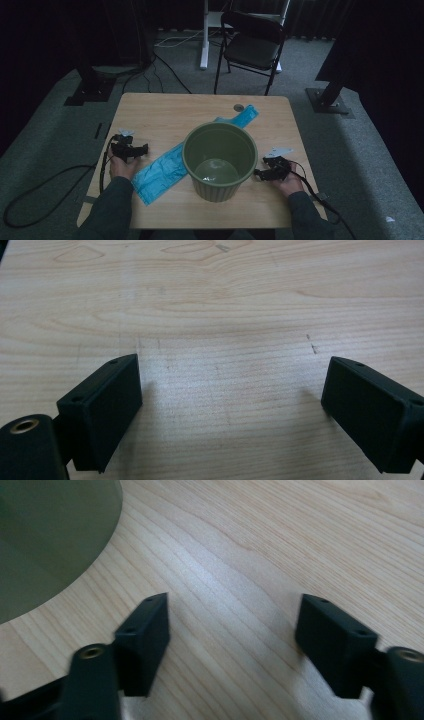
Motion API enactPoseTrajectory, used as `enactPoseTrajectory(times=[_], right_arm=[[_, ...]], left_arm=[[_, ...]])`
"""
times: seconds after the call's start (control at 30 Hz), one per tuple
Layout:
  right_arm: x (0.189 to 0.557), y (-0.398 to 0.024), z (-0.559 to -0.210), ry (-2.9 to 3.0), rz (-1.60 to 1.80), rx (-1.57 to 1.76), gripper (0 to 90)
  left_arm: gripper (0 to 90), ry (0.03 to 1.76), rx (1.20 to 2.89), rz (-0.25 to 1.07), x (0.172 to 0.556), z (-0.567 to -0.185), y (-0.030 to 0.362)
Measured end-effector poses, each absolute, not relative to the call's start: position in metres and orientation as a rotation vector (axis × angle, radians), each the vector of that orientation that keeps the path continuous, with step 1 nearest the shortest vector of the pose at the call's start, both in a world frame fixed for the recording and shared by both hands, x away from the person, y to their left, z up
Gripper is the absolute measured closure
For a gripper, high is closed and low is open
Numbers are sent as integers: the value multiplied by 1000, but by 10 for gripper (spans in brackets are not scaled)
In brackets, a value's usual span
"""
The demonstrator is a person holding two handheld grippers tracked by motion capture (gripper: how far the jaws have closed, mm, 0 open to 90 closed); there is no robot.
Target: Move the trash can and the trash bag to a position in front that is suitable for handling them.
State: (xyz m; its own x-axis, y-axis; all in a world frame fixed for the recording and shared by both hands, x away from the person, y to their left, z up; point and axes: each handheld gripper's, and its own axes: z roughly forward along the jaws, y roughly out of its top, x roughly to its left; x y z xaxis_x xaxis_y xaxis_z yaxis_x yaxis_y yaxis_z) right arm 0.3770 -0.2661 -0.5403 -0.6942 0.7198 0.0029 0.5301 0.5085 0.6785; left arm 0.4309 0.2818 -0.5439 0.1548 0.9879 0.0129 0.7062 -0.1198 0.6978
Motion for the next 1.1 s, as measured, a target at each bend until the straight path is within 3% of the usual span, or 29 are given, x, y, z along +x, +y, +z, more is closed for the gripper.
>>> enactPoseTrajectory(times=[0.07, 0.1, 0.13, 0.17, 0.37, 0.57, 0.7, 1.1], right_arm=[[377, -266, -539, 2480, 954, 1061, 345], [377, -265, -537, 2486, 932, 1077, 382], [377, -263, -532, 2507, 880, 1105, 448], [376, -262, -531, 2520, 865, 1105, 490], [373, -260, -521, 2521, 927, 1070, 597], [366, -256, -506, 2529, 1070, 1014, 639], [361, -248, -498, 2513, 1110, 975, 604], [352, -240, -484, 2507, 1187, 897, 592]], left_arm=[[233, 1620, 1881, 673, 428, -541, 280], [233, 1625, 1902, 653, 427, -536, 279], [387, 1628, 1916, 640, 427, -534, 279], [434, 1627, 1931, 627, 427, -533, 278], [608, 1568, 2021, 578, 426, -526, 276], [636, 1343, 2010, 562, 412, -503, 260], [626, 1181, 1985, 532, 396, -482, 243], [599, 906, 2000, 298, 374, -468, 195]])
